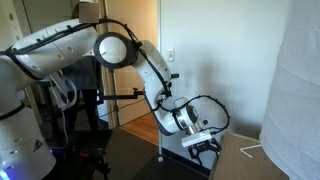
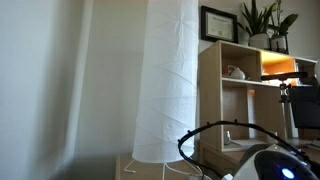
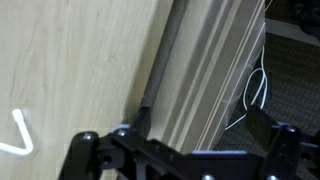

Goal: Open the top drawer

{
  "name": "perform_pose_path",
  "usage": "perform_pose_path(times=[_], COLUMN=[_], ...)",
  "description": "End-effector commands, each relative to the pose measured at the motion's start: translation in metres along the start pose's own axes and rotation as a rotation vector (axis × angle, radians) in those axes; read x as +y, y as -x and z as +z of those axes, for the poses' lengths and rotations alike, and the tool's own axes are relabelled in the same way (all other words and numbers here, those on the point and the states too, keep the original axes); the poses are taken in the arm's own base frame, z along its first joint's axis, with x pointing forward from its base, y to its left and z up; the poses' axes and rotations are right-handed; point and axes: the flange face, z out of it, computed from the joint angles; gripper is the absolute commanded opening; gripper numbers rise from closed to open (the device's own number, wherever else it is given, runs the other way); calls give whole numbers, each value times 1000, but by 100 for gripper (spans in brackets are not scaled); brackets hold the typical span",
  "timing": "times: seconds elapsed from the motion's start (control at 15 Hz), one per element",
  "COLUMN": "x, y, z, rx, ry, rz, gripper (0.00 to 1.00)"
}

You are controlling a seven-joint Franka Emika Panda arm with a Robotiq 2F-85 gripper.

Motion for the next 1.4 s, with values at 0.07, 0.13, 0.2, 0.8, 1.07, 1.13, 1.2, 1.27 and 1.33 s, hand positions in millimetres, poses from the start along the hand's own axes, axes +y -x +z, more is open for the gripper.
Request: perform_pose_path(times=[0.07,0.13,0.2,0.8,1.07,1.13,1.2,1.27,1.33], x=[2,2,-1,-23,-24,-24,-23,-23,-24], y=[-5,-10,-14,-19,-17,-16,-16,-15,-16], z=[-1,-3,-5,-16,-9,-8,-6,-4,-4], rx=[-2,3,5,-2,-23,-34,-39,-42,-50], ry=[-1,-10,-3,-36,2,9,25,41,48], rz=[-7,-11,-27,-18,18,28,43,59,65], gripper=[100,100,100,100,100,100,100,100,100])
